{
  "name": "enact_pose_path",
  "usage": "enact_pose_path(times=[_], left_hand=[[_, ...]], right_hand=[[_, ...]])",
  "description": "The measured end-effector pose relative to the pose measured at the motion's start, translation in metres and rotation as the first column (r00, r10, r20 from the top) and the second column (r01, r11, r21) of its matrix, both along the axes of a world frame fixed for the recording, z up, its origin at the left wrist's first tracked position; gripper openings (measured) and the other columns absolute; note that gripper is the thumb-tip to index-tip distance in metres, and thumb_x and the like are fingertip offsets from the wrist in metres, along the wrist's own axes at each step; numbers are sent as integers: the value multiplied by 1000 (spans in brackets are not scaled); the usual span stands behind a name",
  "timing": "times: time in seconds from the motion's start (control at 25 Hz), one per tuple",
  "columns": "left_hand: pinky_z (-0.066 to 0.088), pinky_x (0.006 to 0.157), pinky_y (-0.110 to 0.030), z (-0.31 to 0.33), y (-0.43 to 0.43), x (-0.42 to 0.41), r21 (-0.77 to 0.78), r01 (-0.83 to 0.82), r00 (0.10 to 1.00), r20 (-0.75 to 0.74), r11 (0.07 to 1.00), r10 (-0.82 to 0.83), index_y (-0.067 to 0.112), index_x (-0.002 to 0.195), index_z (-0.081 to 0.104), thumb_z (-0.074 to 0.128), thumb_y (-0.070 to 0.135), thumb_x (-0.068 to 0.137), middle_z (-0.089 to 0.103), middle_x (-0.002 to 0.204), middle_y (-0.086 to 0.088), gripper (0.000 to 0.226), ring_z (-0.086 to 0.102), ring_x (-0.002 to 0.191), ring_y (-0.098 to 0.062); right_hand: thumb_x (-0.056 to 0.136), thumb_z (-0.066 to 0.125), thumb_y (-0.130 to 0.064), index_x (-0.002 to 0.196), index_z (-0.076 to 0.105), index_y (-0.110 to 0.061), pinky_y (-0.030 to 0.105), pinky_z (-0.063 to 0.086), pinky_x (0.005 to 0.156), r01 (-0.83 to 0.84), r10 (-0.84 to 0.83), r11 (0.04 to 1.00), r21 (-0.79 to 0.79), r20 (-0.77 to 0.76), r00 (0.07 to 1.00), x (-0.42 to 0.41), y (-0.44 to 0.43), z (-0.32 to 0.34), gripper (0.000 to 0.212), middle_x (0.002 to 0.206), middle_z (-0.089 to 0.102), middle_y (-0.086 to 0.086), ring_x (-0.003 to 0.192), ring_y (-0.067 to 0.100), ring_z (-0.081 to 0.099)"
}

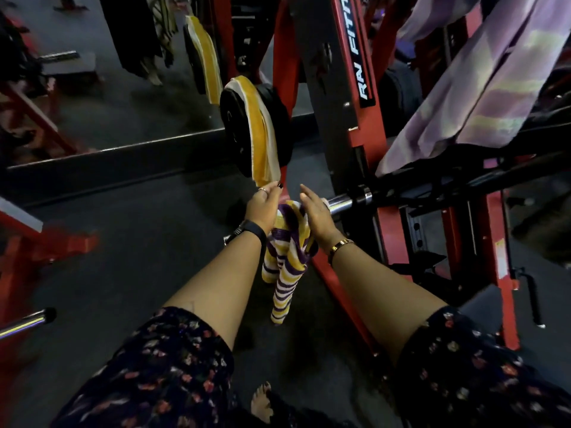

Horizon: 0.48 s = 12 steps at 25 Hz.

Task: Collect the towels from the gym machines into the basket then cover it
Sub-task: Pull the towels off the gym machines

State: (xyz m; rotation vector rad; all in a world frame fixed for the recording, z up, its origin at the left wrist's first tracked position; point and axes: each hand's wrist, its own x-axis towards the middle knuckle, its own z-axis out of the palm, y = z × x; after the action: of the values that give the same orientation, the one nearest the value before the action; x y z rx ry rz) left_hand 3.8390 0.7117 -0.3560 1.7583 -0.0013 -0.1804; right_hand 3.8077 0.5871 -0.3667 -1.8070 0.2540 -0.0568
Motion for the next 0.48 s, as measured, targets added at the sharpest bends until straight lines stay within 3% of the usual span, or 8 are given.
enact_pose_path(times=[0.16,0.2,0.28,0.36,0.48], left_hand=[[41,92,-31,-18,-1,40,237,89,986,-157,967,-52,20,114,64,33,53,91,62,117,-2,50,56,110,-24],[41,95,-33,-23,0,47,251,109,979,-197,962,-60,19,114,65,31,62,85,62,119,-2,62,55,111,-25],[39,104,-38,-33,1,57,272,147,959,-275,951,-70,15,118,64,28,74,74,61,128,-8,82,55,118,-28],[37,107,-40,-42,-2,62,294,193,941,-327,936,-91,12,124,61,27,72,81,58,132,-13,80,52,122,-30],[37,107,-41,-47,-9,67,305,193,924,-376,932,-69,15,128,58,25,74,82,55,136,-11,81,51,122,-30]], right_hand=[[95,48,-37,145,37,-16,44,22,118,-160,151,940,-302,-54,987,41,-8,-31,55,150,40,8,140,22,34],[91,48,-44,146,35,-19,46,19,118,-235,222,879,-414,-81,972,47,-10,-35,62,151,38,7,141,23,31],[81,42,-64,148,28,-24,49,8,119,-385,366,670,-635,-168,915,57,-17,-43,80,156,30,3,146,22,20],[74,46,-73,150,23,-28,48,4,118,-459,455,478,-749,-235,859,64,-29,-54,90,157,26,-1,147,20,17],[75,55,-70,147,22,-33,47,8,117,-469,502,356,-808,-258,826,71,-40,-59,88,155,30,-3,143,19,27]])
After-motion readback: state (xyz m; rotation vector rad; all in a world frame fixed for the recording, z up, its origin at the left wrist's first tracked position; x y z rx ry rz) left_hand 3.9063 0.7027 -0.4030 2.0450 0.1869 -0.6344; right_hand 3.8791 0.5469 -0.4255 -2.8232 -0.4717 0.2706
